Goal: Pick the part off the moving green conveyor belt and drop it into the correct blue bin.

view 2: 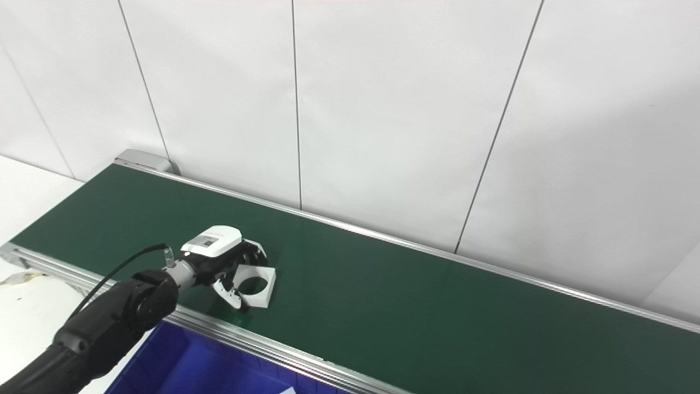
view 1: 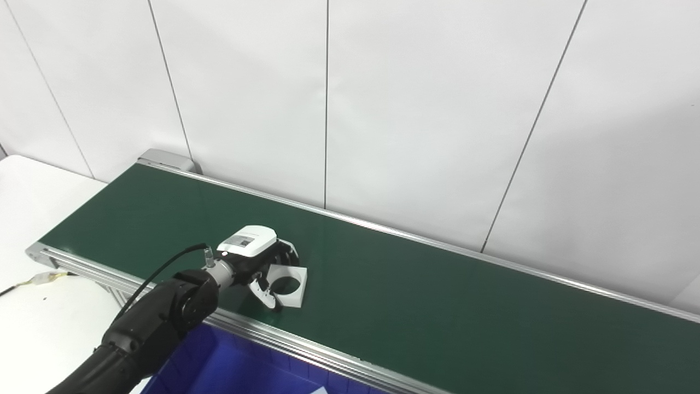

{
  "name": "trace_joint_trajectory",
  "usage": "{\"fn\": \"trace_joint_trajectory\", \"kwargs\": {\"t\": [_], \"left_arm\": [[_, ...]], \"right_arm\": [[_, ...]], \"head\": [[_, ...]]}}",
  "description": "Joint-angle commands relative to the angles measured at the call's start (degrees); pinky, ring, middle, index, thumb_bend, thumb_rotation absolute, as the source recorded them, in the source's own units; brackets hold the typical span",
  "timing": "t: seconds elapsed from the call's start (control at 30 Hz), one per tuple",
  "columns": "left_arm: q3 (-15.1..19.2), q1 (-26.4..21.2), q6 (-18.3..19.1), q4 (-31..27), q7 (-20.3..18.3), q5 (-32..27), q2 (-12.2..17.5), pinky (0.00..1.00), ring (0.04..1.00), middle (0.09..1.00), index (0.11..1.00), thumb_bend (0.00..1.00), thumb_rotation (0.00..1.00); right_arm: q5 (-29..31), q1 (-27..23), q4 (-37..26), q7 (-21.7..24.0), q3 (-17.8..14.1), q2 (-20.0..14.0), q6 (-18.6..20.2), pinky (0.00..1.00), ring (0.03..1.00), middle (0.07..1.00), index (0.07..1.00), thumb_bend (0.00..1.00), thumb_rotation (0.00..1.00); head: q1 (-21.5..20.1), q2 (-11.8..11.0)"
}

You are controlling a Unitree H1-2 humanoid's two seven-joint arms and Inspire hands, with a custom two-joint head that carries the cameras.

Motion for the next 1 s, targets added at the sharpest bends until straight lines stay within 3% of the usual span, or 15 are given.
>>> {"fn": "trace_joint_trajectory", "kwargs": {"t": [0.0,0.13,0.3,0.5,0.83,0.97], "left_arm": [[0.35,-1.65,-0.15,-0.34,1.02,-1.01,0.12,0.38,0.392,0.468,0.536,0.5,0.0],[0.38,-1.38,-1.24,0.1,1.88,-2.55,-0.46,0.42,0.419,0.506,0.504,0.5,0.0],[1.21,-0.72,-0.84,-1.7,2.11,-4.62,-0.52,0.4,0.405,0.496,0.516,0.5,0.0],[4.34,1.7,-3.74,-6.68,3.43,-9.34,-0.3,0.42,0.42,0.487,0.498,0.5,0.0],[9.5,8.33,-13.26,-19.91,3.71,-18.06,-0.89,0.39,0.419,0.486,0.516,0.5,0.0],[10.1,10.38,-15.28,-24.29,2.35,-20.0,-1.13,0.35,0.399,0.491,0.522,0.5,0.0]], "right_arm": [[-0.23,-0.22,-1.7,-0.98,0.17,-0.21,-3.37,0.97,0.896,0.899,0.992,0.68,0.75],[-0.85,-0.39,-1.6,-1.53,0.4,-0.35,-3.37,0.97,0.896,0.9,0.991,0.68,0.76],[-0.97,-0.2,-2.02,-1.67,0.41,0.1,-3.36,0.97,0.898,0.899,0.989,0.68,0.76],[-1.19,-0.1,-2.69,-1.88,0.71,0.4,-3.37,0.94,0.885,0.886,0.976,0.68,0.74],[-3.52,1.42,-5.62,-0.99,0.14,2.39,-3.36,0.89,0.859,0.875,0.958,0.73,0.69],[-4.63,2.23,-7.32,-0.04,-1.04,3.51,-3.33,0.84,0.837,0.858,0.934,0.77,0.64]], "head": [[-0.03,0.01],[-0.3,0.3],[-0.94,0.64],[-3.66,2.11],[-17.44,6.96],[-20.09,9.08]]}}
